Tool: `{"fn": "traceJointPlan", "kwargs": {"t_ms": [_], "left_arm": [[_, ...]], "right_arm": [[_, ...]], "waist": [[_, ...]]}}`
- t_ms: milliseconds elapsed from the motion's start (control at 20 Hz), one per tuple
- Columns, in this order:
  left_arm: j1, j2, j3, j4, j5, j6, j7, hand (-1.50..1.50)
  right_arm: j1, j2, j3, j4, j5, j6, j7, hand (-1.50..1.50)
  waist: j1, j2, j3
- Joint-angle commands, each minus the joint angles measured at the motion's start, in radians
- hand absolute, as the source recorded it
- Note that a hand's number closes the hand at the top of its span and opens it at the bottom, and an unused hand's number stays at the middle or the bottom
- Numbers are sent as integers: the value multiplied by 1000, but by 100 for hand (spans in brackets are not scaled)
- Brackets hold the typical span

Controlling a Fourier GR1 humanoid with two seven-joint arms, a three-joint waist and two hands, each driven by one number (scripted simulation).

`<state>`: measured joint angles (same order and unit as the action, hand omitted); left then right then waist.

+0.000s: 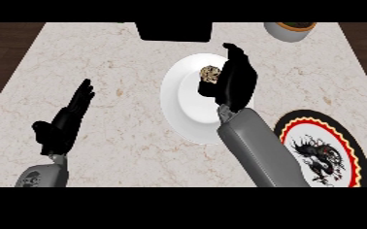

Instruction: Pick the cupcake from the plate and place it in the plate

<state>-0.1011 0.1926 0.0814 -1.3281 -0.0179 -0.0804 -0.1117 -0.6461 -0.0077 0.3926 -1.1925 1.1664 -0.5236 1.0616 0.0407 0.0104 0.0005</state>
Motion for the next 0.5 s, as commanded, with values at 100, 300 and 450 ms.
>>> {"fn": "traceJointPlan", "kwargs": {"t_ms": [100,300,450], "left_arm": [[0,-3,-6,-19,-1,-1,24,0],[-13,-8,5,14,-2,7,-8,0],[21,18,14,-22,7,-13,7,0]], "right_arm": [[-12,7,-63,88,-84,-265,57,-150],[24,7,-70,59,-58,-506,22,-150],[63,7,-94,-17,-102,-559,0,-150]], "waist": [[-11,-3,1],[-15,-2,1],[-24,-9,1]]}}
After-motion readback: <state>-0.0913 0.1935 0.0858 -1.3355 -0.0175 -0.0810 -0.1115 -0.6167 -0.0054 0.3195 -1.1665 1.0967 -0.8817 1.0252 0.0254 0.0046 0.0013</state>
